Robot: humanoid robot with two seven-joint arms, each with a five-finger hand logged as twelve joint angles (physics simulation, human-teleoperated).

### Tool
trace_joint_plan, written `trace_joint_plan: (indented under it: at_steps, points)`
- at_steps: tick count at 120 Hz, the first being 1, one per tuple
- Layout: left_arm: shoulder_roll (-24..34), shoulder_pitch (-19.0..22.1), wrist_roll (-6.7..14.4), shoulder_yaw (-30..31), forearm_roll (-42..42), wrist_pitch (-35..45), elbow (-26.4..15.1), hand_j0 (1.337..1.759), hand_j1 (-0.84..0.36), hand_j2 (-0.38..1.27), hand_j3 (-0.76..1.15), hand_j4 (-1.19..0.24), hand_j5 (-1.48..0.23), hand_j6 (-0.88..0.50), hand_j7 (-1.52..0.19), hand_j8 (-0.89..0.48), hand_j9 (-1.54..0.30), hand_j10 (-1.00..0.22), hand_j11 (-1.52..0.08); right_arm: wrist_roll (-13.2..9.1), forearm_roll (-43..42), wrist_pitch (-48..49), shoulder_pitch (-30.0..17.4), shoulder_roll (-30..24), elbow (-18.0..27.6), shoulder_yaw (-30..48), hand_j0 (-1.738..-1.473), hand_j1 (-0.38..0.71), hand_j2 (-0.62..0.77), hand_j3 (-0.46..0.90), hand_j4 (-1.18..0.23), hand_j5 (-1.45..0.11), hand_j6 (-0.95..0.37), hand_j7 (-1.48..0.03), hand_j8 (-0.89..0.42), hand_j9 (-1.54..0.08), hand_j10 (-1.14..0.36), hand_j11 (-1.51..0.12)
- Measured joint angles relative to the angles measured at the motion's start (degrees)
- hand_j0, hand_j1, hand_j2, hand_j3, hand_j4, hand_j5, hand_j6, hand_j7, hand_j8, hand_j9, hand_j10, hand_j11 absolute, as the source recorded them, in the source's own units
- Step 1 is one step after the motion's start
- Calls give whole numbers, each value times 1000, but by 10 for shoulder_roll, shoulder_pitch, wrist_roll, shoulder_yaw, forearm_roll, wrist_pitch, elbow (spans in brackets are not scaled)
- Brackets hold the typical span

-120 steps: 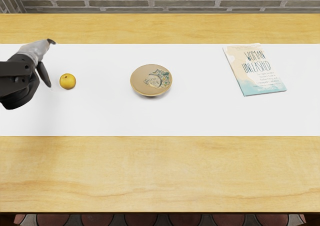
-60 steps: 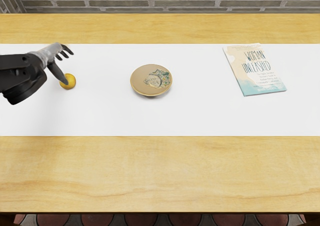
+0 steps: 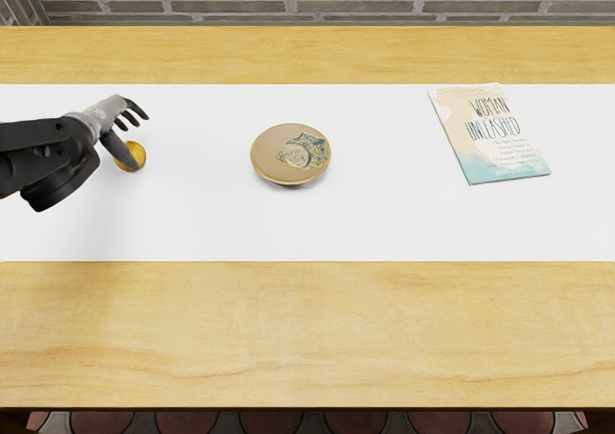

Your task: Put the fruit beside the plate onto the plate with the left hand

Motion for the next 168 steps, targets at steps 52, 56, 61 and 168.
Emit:
trace_joint_plan:
  at_steps: [52,56,61,168]
  points:
    - [-19,21,-6,1,0,0,14,1658,-216,97,0,-474,-612,-475,-612,-439,-614,-476,-614,0,0,0,0,0,0,0,-1658,-329,-4,0,-16,-22,-16,-22,-16,-22,-16,-22]
    - [-20,21,-6,1,1,0,14,1658,-227,99,0,-485,-624,-485,-624,-451,-625,-484,-626,0,0,0,0,0,0,0,-1658,-329,-4,0,-16,-22,-16,-22,-16,-22,-16,-22]
    - [-20,21,-6,1,1,0,14,1658,-239,101,0,-495,-636,-496,-636,-464,-638,-497,-639,0,0,0,0,0,0,0,-1658,-329,-4,0,-16,-22,-16,-22,-16,-22,-16,-22]
    - [-23,-24,2,-32,-8,-91,-20,1652,-299,243,18,-729,-964,-567,-966,-388,-973,-521,-979,0,0,0,0,0,0,0,-1658,-329,-3,0,-16,-22,-16,-22,-16,-22,-16,-22]
